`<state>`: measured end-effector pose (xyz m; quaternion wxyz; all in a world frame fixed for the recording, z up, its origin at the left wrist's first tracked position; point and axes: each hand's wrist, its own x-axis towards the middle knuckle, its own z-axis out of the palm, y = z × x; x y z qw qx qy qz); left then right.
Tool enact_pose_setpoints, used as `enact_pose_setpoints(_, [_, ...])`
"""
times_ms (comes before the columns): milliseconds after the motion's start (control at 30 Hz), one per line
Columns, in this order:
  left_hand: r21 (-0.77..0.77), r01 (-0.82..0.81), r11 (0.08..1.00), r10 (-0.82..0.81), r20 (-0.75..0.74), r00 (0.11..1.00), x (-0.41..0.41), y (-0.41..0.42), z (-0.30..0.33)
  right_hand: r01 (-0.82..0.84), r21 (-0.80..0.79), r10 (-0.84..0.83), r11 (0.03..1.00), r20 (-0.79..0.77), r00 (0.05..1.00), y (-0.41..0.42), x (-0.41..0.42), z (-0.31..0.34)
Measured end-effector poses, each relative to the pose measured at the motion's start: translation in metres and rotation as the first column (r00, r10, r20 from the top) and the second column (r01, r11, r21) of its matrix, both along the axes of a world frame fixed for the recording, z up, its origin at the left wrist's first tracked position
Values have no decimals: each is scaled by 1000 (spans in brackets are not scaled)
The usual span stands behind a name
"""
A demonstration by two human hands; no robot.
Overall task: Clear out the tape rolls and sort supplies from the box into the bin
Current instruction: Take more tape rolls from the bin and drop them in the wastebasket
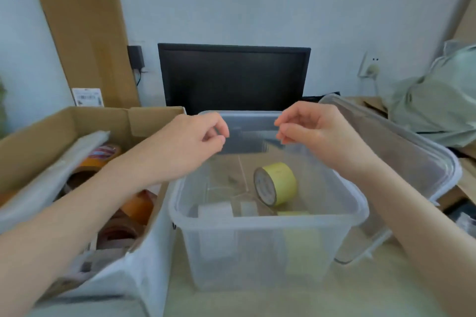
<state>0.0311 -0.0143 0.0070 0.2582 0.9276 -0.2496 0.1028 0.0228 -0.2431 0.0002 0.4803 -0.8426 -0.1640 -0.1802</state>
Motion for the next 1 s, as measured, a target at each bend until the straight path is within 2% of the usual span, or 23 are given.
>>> enact_pose_setpoints(67, [28,12,1000,-10,-69,998,24,-4,-5,29,-106,-36,994,-67,997,-2,24,-3])
enact_pose_setpoints(200, [227,33,973,-9,-104,995,62,-17,-20,48,-372,-119,927,-169,978,-5,67,-10])
enact_pose_setpoints(333, [440,22,898,8,-67,998,73,-28,-39,-56,-656,-170,752,-276,946,-1,92,-22])
enact_pose_setpoints(400, [450,16,893,-22,9,1000,73,-29,-43,-87,-681,-194,727,-325,926,1,97,-28])
enact_pose_setpoints(500, [417,36,908,-48,18,999,72,-27,-44,-132,-647,-210,751,-423,881,-1,97,-36])
enact_pose_setpoints(633, [520,38,853,-25,-32,999,75,-27,-46,-251,-764,-305,595,-503,808,0,94,-44])
enact_pose_setpoints(867, [637,50,769,-3,-74,997,74,-29,-46,-220,-896,-388,385,-373,843,6,97,-54])
enact_pose_setpoints(1000, [736,58,675,-46,-36,998,71,-31,-45,-204,-879,-320,430,-361,876,6,97,-50])
